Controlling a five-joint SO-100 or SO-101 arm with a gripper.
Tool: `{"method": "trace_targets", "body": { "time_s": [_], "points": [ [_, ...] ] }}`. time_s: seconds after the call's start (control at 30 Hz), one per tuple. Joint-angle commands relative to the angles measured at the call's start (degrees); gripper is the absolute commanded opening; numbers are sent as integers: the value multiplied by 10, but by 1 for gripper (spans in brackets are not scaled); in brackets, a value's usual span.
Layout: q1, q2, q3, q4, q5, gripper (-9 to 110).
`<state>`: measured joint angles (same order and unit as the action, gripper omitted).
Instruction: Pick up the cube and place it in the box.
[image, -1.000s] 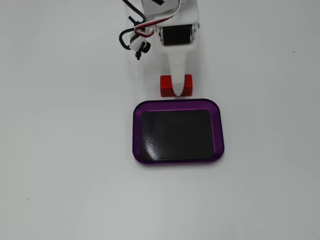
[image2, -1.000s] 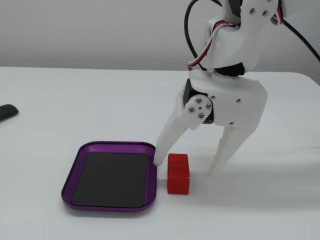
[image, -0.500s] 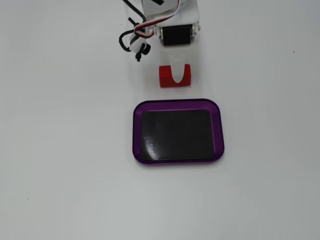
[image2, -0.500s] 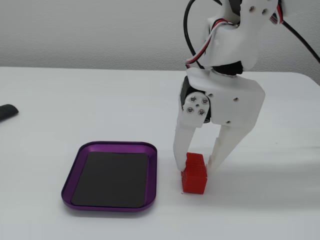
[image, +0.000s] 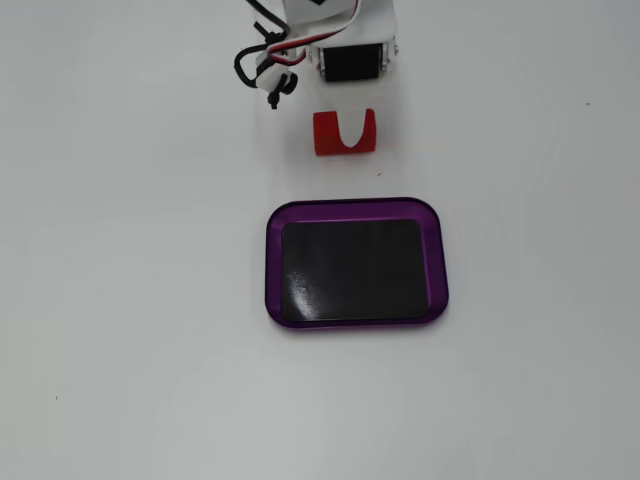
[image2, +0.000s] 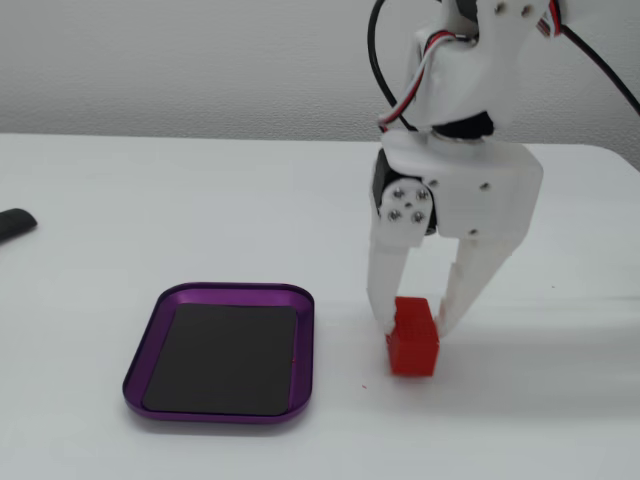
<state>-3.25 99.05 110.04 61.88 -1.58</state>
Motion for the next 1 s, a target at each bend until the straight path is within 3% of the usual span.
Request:
{"method": "trace_targets", "body": {
  "time_s": [0.0,0.2,0.43,0.67,0.97],
  "points": [
    [-4,50,-64,19,-16,-1],
    [-3,111,-105,8,-62,-1],
    [0,114,-92,-176,-99,-1],
    [43,-15,-89,-295,-96,-1],
    [51,-152,-182,-302,-88,-1]
  ]
}}
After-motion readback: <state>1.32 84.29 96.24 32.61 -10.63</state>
